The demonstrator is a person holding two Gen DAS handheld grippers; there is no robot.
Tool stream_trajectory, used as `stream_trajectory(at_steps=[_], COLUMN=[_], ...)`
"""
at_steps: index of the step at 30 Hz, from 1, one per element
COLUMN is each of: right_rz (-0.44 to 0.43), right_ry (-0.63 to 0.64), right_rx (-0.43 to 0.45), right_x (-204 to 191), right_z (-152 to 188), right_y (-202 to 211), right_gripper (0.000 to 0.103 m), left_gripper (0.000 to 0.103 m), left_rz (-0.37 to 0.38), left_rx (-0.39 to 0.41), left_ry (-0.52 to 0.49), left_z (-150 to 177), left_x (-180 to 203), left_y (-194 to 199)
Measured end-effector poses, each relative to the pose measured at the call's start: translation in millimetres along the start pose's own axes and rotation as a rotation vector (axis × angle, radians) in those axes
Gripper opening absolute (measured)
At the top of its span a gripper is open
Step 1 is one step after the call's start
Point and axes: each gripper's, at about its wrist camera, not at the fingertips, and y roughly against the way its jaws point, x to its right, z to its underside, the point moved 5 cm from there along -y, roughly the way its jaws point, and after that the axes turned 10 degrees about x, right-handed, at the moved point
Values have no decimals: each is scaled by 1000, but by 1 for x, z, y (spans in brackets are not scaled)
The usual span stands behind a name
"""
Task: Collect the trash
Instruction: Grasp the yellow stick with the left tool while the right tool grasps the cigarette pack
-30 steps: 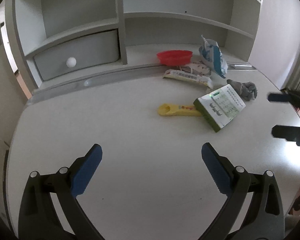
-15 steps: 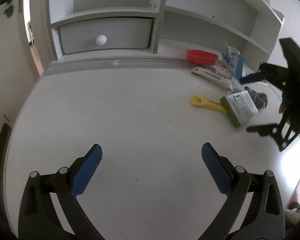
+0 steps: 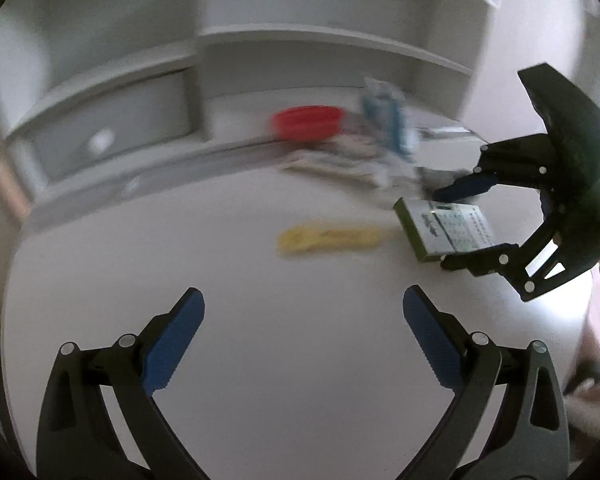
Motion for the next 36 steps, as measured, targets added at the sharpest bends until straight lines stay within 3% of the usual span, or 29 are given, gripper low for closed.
stream_trajectory(at_steps=[4, 6, 8, 11, 13, 16, 19, 20, 21, 22, 32, 36], right_rz=[88, 132, 163, 195, 214, 226, 216, 203, 177, 180, 247, 261], right_ry=[-121, -191, -270, -341, -356, -336, -344, -360, -388, -397, -435, -481], right_rx=[-24, -50, -72, -70, -72, -92, -96, -92, -81, -67, -32, 8], right_x=[19, 34, 48, 61, 65, 63, 65, 67, 64, 65, 52, 52], right_z=[28, 50, 74, 98, 107, 110, 106, 102, 96, 95, 99, 105], right_y=[22, 30, 35, 45, 56, 56, 52, 44, 31, 32, 39, 48], right_gripper=[59, 59, 59, 59, 60, 78, 78, 72, 67, 61, 60, 60], left_gripper=[96, 91, 76, 68, 65, 51, 32, 21, 18, 18, 17, 17], left_rz=[63, 104, 134, 152, 194, 231, 267, 274, 279, 271, 104, 125], left_rx=[-67, -127, -179, -246, -248, -266, -266, -260, -254, -241, -160, -101], left_ry=[-221, -303, -381, -475, -501, -492, -463, -452, -430, -414, -272, -248], left_z=[-19, -23, -24, -18, -17, -16, -13, -12, -11, -9, -16, -20], left_x=[26, 34, 38, 37, 37, 35, 35, 36, 37, 40, 40, 60], left_y=[-27, -43, -57, -72, -72, -71, -68, -66, -65, -63, -68, -50])
